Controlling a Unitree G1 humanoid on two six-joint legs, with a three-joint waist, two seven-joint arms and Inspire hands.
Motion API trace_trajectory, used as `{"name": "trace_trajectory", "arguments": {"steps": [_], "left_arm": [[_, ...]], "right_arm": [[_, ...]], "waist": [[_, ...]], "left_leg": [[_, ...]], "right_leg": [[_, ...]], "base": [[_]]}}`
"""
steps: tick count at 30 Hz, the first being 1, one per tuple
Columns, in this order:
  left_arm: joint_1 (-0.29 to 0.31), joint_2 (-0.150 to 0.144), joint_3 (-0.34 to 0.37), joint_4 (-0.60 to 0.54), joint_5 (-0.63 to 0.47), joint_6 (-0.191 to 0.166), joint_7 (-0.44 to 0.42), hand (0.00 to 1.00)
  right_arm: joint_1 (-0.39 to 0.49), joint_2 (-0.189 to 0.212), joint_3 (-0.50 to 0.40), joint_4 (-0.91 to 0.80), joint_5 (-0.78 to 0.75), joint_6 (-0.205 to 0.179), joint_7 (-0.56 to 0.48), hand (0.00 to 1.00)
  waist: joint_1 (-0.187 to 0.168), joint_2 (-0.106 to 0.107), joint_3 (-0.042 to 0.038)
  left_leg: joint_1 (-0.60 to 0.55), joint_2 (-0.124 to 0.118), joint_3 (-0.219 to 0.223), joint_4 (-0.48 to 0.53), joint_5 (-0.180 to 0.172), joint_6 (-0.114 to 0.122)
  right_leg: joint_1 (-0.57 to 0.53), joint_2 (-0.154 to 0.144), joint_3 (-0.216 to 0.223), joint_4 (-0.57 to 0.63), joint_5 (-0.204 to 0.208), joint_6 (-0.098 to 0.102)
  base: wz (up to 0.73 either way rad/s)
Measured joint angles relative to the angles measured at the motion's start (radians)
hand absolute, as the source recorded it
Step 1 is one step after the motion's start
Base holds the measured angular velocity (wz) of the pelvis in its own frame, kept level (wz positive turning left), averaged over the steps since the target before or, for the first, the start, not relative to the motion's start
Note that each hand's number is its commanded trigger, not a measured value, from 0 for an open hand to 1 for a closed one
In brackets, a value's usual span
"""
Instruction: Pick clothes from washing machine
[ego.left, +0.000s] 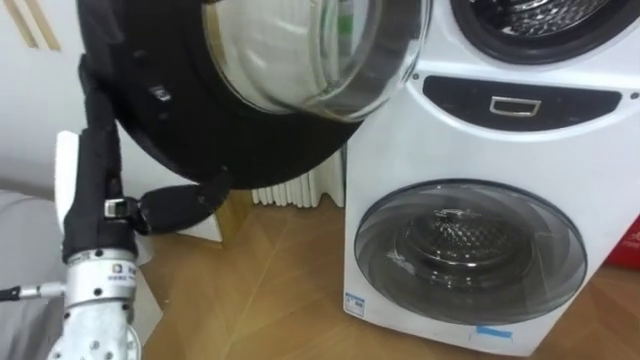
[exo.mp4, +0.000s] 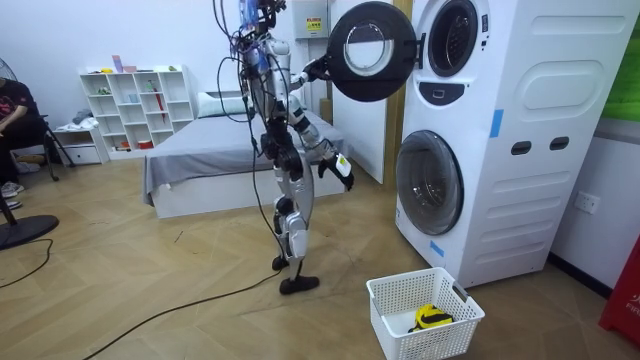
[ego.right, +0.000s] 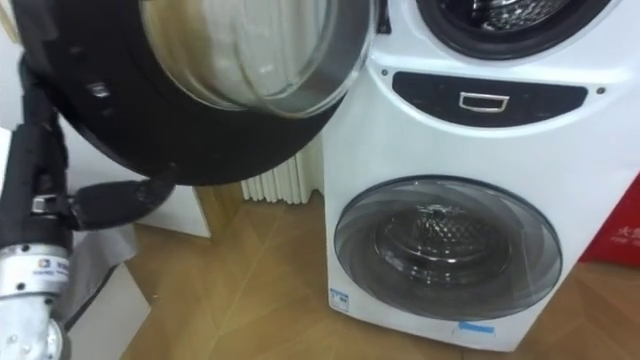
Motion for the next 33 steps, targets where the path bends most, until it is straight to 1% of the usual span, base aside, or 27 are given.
{"name": "trace_trajectory", "arguments": {"steps": [2,5,8,9,10,11,12,13,14,15,16,17,18,19,20,21,22,23,24,25,26,27,28,29,30,31,33], "left_arm": [[0.017,-0.009,-0.025,0.000,0.000,-0.031,0.000,0.00],[0.052,-0.008,-0.069,0.002,0.000,-0.080,0.000,0.00],[0.057,-0.006,-0.129,0.006,-0.002,-0.104,0.000,0.00],[0.064,-0.004,-0.155,0.006,-0.002,-0.116,-0.001,0.00],[0.070,-0.002,-0.169,0.005,-0.002,-0.120,-0.001,0.00],[0.076,0.002,-0.201,0.002,-0.002,-0.126,-0.005,0.00],[0.083,0.002,-0.229,0.002,-0.001,-0.133,-0.016,0.00],[0.085,0.003,-0.243,0.002,-0.001,-0.134,-0.022,0.00],[0.086,0.003,-0.269,0.005,-0.001,-0.134,-0.039,0.00],[0.087,0.003,-0.296,0.014,-0.002,-0.134,-0.061,0.00],[0.088,0.002,-0.313,0.025,-0.005,-0.133,-0.074,0.00],[0.065,0.009,-0.350,0.051,-0.026,-0.121,-0.118,0.00],[0.033,0.006,-0.381,0.074,-0.047,-0.108,-0.158,0.00],[0.034,0.003,-0.392,0.090,-0.046,-0.095,-0.169,0.00],[0.041,0.001,-0.415,0.106,-0.050,-0.058,-0.208,0.00],[0.035,-0.007,-0.445,0.111,-0.055,-0.044,-0.253,0.00],[0.032,-0.011,-0.467,0.119,-0.061,-0.044,-0.274,0.00],[0.031,-0.019,-0.505,0.131,-0.086,-0.041,-0.318,0.00],[0.028,-0.031,-0.542,0.142,-0.090,-0.028,-0.367,0.00],[0.029,-0.039,-0.555,0.146,-0.090,-0.014,-0.390,0.00],[0.029,-0.035,-0.573,0.153,-0.090,0.005,-0.446,0.00],[0.028,-0.021,-0.580,0.160,-0.090,0.018,-0.499,0.00],[0.025,-0.019,-0.581,0.161,-0.090,0.023,-0.521,0.00],[0.011,-0.019,-0.588,0.165,-0.090,0.025,-0.562,0.00],[-0.010,-0.021,-0.604,0.170,-0.090,0.025,-0.602,0.00],[-0.021,-0.022,-0.615,0.172,-0.090,0.025,-0.619,0.00],[-0.033,-0.030,-0.642,0.174,-0.088,0.024,-0.672,0.00]], "right_arm": [[-0.008,0.008,0.006,0.015,0.019,0.000,-0.011,0.00],[-0.013,0.019,0.020,0.022,0.037,0.000,-0.030,0.00],[-0.013,0.020,0.037,0.020,0.072,0.000,-0.048,0.00],[-0.014,0.020,0.037,0.015,0.079,0.001,-0.059,0.00],[-0.014,0.021,0.037,0.012,0.081,0.002,-0.065,0.00],[-0.014,0.025,0.037,0.007,0.080,0.003,-0.074,0.00],[-0.019,0.030,0.037,0.005,0.078,0.004,-0.080,0.00],[-0.024,0.035,0.037,0.005,0.074,0.005,-0.081,0.00],[-0.028,0.047,0.038,0.000,0.064,0.007,-0.081,0.00],[-0.028,0.059,0.047,-0.010,0.061,0.015,-0.080,0.00],[-0.028,0.064,0.055,-0.011,0.064,0.018,-0.080,0.00],[-0.033,0.073,0.067,-0.019,0.072,0.023,-0.076,0.00],[-0.069,0.076,0.076,-0.013,0.073,0.026,-0.061,0.00],[-0.074,0.084,0.081,-0.012,0.072,0.037,-0.054,0.00],[-0.053,0.097,0.086,-0.033,0.070,0.040,-0.045,0.00],[-0.036,0.091,0.086,-0.058,0.074,0.040,-0.042,0.00],[-0.034,0.086,0.087,-0.058,0.075,0.041,-0.043,0.00],[-0.035,0.072,0.106,-0.059,0.076,0.043,-0.054,0.00],[-0.049,0.058,0.125,-0.060,0.075,0.043,-0.060,0.00],[-0.058,0.054,0.131,-0.059,0.072,0.045,-0.060,0.00],[-0.061,0.052,0.145,-0.057,0.066,0.047,-0.059,0.00],[-0.055,0.070,0.166,-0.056,0.065,0.049,-0.051,0.00],[-0.055,0.080,0.174,-0.056,0.064,0.049,-0.045,0.00],[-0.055,0.096,0.175,-0.057,0.060,0.049,-0.033,0.00],[-0.055,0.101,0.176,-0.057,0.059,0.047,-0.022,0.00],[-0.055,0.100,0.176,-0.057,0.059,0.047,-0.018,0.00],[-0.056,0.091,0.176,-0.058,0.058,0.045,-0.008,0.00]], "waist": [[0.000,-0.007,0.0002],[0.000,-0.014,0.0007],[-0.008,-0.029,0.0012],[-0.022,-0.033,0.0023],[-0.031,-0.034,0.0017],[-0.038,-0.037,-0.0024],[-0.038,-0.039,-0.0022],[-0.038,-0.040,-0.0017],[-0.038,-0.040,-0.0014],[-0.040,-0.041,-0.0073],[-0.044,-0.045,-0.0106],[-0.052,-0.063,-0.0130],[-0.049,-0.045,0.0029],[-0.063,-0.062,0.0044],[-0.100,-0.070,-0.0143],[-0.128,-0.068,-0.0172],[-0.132,-0.070,-0.0166],[-0.136,-0.079,-0.0181],[-0.136,-0.064,-0.0099],[-0.134,-0.042,-0.0004],[-0.130,-0.017,0.0056],[-0.143,-0.017,0.0038],[-0.157,-0.020,0.0044],[-0.184,-0.031,0.0073],[-0.202,-0.034,0.0039],[-0.206,-0.041,0.0068],[-0.204,-0.046,0.0054]], "left_leg": [[0.004,-0.003,0.010,0.000,0.003,0.005],[0.005,-0.002,0.033,-0.002,0.002,0.005],[0.003,0.004,0.097,-0.001,0.004,0.003],[0.001,0.010,0.133,-0.001,0.004,0.002],[0.001,0.014,0.153,-0.001,0.005,0.001],[-0.001,0.019,0.190,-0.003,0.007,-0.002],[-0.003,0.020,0.211,-0.004,0.009,-0.006],[-0.003,0.021,0.226,-0.005,0.010,-0.008],[-0.004,0.023,0.243,-0.008,0.012,-0.013],[0.000,0.025,0.254,-0.023,0.012,-0.072],[0.006,0.023,0.246,-0.034,0.016,-0.136],[-0.028,0.034,0.147,0.125,-0.012,-0.134],[-0.083,0.043,0.020,0.263,-0.134,-0.092],[-0.086,0.051,0.043,0.280,-0.148,-0.073],[-0.068,0.085,0.121,0.267,-0.157,-0.061],[-0.041,0.121,0.213,0.231,-0.150,-0.072],[-0.021,0.124,0.260,0.195,-0.141,-0.087],[0.017,0.114,0.341,0.129,-0.121,-0.114],[0.018,0.101,0.360,0.109,-0.103,-0.133],[0.014,0.100,0.344,0.109,-0.087,-0.140],[0.010,0.079,0.267,0.102,-0.074,-0.135],[0.017,0.065,0.187,0.089,-0.072,-0.129],[0.018,0.065,0.165,0.086,-0.072,-0.114],[0.019,0.072,0.166,0.076,-0.067,-0.085],[0.020,0.076,0.167,0.066,-0.065,-0.083],[0.022,0.078,0.170,0.061,-0.065,-0.083],[0.036,0.085,0.192,0.036,-0.066,-0.089]], "right_leg": [[0.001,-0.004,-0.005,0.001,0.002,0.001],[0.002,-0.004,-0.008,0.002,0.013,0.003],[0.000,-0.017,-0.031,0.001,0.014,0.004],[-0.003,-0.025,-0.030,0.002,0.013,0.005],[-0.007,-0.026,-0.030,0.002,0.014,0.006],[-0.024,-0.027,-0.029,0.005,0.018,0.011],[-0.035,-0.033,-0.027,0.013,0.025,0.022],[-0.040,-0.036,-0.028,0.017,0.026,0.023],[-0.041,-0.036,-0.031,0.018,0.030,0.016],[-0.045,-0.027,-0.052,0.018,0.025,-0.010],[-0.049,-0.018,-0.064,0.016,0.019,-0.024],[-0.085,-0.020,-0.068,0.059,0.002,-0.043],[-0.160,-0.019,-0.052,0.211,-0.019,-0.023],[-0.178,-0.018,-0.059,0.254,-0.033,-0.015],[-0.168,-0.020,-0.062,0.267,-0.055,-0.014],[-0.153,-0.020,-0.061,0.285,-0.083,-0.026],[-0.150,-0.021,-0.057,0.291,-0.095,-0.028],[-0.140,-0.021,-0.028,0.279,-0.101,-0.025],[-0.136,-0.017,-0.002,0.221,-0.101,-0.046],[-0.138,-0.002,0.017,0.202,-0.085,-0.049],[-0.139,0.026,0.059,0.173,-0.078,-0.051],[-0.136,0.050,0.084,0.154,-0.077,-0.057],[-0.135,0.054,0.082,0.145,-0.073,-0.061],[-0.133,0.068,0.081,0.129,-0.060,-0.061],[-0.127,0.076,0.083,0.111,-0.052,-0.068],[-0.126,0.082,0.084,0.101,-0.049,-0.071],[-0.122,0.101,0.103,0.076,-0.041,-0.081]], "base": [[-0.15],[-0.16],[0.05],[0.25],[0.27],[0.12],[0.00],[-0.18],[-0.28],[-0.27],[-0.14],[-0.32],[-0.36],[-0.34],[0.07],[0.10],[-0.18],[-0.68],[-0.88],[-1.23],[-1.31],[-1.17],[-0.76],[-0.34],[-0.24],[-0.15],[-0.25]]}}
